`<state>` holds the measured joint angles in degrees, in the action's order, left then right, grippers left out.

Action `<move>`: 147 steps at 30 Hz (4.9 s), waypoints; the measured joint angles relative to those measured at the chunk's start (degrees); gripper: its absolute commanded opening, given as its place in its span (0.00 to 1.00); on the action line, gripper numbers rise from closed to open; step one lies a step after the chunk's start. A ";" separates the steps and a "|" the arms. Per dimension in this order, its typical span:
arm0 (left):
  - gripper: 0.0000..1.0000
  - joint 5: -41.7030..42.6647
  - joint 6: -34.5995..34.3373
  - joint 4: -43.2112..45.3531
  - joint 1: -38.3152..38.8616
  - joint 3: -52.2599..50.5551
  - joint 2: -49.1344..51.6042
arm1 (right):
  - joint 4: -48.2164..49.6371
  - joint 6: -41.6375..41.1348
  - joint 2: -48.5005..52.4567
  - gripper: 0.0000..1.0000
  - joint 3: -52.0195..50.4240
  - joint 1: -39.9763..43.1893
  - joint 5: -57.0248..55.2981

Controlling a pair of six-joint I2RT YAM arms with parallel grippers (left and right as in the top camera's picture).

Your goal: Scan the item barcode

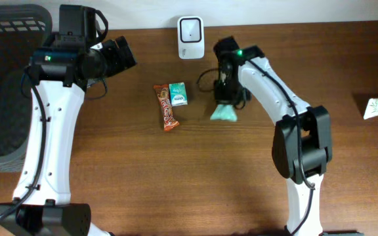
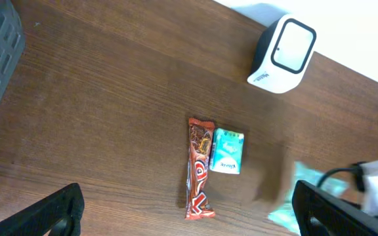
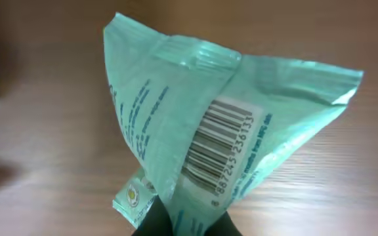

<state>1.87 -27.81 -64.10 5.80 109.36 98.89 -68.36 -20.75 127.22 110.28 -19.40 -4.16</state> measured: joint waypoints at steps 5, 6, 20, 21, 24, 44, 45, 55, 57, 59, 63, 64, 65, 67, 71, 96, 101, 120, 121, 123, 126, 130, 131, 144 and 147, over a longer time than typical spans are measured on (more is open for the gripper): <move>0.99 0.02 0.00 -0.04 0.00 0.00 0.00 | -3.02 -4.79 0.02 0.06 -0.76 -2.14 -26.01; 0.99 0.00 0.00 -0.02 0.00 0.00 0.00 | -3.32 -5.22 0.09 0.07 -2.99 -2.16 -29.18; 0.99 0.00 0.00 0.00 0.00 0.00 0.00 | -8.87 0.50 1.01 0.65 13.70 -4.68 -6.62; 0.99 0.00 0.00 -0.02 0.00 0.00 0.00 | -8.96 1.22 1.01 0.65 13.97 -4.68 -6.69; 0.99 0.02 0.00 -0.02 0.00 0.00 0.00 | -7.74 -2.12 1.01 0.66 11.04 -4.68 -10.69; 0.99 0.00 0.00 0.00 0.00 0.00 0.00 | 10.80 -11.67 1.36 0.67 -12.70 -0.61 -22.77; 0.99 0.02 0.00 -0.02 0.00 0.00 0.00 | 11.78 -11.72 1.31 0.64 -13.90 -0.61 -23.08; 0.99 0.02 0.00 -0.02 0.00 0.00 0.00 | 5.70 -10.62 0.48 0.17 -9.01 -0.50 -14.38; 0.99 0.02 0.00 -0.02 0.00 0.00 0.00 | 4.72 -7.15 0.59 0.17 -2.62 -0.50 -6.84; 0.99 0.00 0.00 -0.02 0.00 0.00 0.00 | 5.09 -4.44 0.57 0.17 2.10 -0.50 0.28; 0.99 0.00 0.00 -0.02 0.00 0.00 0.00 | 7.72 0.22 0.57 0.18 3.91 -0.50 19.50; 0.99 0.02 0.00 -0.02 0.00 0.00 0.00 | 9.55 1.42 0.57 0.20 2.67 -0.50 24.26; 0.99 0.00 0.00 -0.04 0.00 0.00 0.00 | 11.72 2.10 0.57 0.21 1.05 -0.50 28.33; 0.99 0.00 0.00 -0.02 0.00 0.00 0.00 | 16.76 3.45 0.63 0.25 -3.87 -0.39 37.31; 0.99 0.00 0.00 -0.02 0.00 0.00 0.00 | 21.11 4.11 1.33 0.34 -12.85 1.70 47.41; 0.99 0.00 0.00 -0.02 0.00 0.00 0.00 | 7.72 0.07 1.33 0.56 -8.37 -2.97 16.81; 0.99 0.02 0.00 -0.02 0.00 0.00 0.00 | 8.90 -2.78 1.33 0.24 -8.39 -5.46 8.57; 0.99 0.02 0.00 -0.04 0.00 0.00 0.00 | 50.80 10.08 2.05 0.04 8.24 -4.59 0.48; 0.99 0.02 0.00 -0.02 0.00 0.00 0.00 | 52.89 10.34 2.56 0.04 8.24 -4.59 0.33; 0.99 0.00 0.00 -0.09 0.00 0.00 0.00 | 56.39 10.69 4.87 0.04 8.24 -4.37 0.09; 0.99 0.00 0.00 -0.04 0.00 0.00 0.00 | 58.42 10.75 9.09 0.04 8.22 -4.26 0.04; 0.99 0.00 0.00 -0.04 0.00 0.00 0.00 | 58.58 10.71 11.39 0.04 8.00 -3.28 -0.07; 0.99 0.02 0.00 -0.04 0.00 0.00 0.00 | 57.99 10.56 11.28 0.04 8.17 -2.82 -0.11; 0.99 0.02 0.00 -0.04 0.00 0.00 0.00 | 17.27 3.98 4.00 0.04 11.63 31.74 -12.96; 0.99 0.00 0.00 -0.02 0.00 0.00 0.00 | 15.56 4.04 4.35 0.04 10.80 38.40 -13.60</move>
<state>1.87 -27.81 -64.12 5.80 109.36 98.89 -52.80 -16.71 131.57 121.08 19.00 -17.76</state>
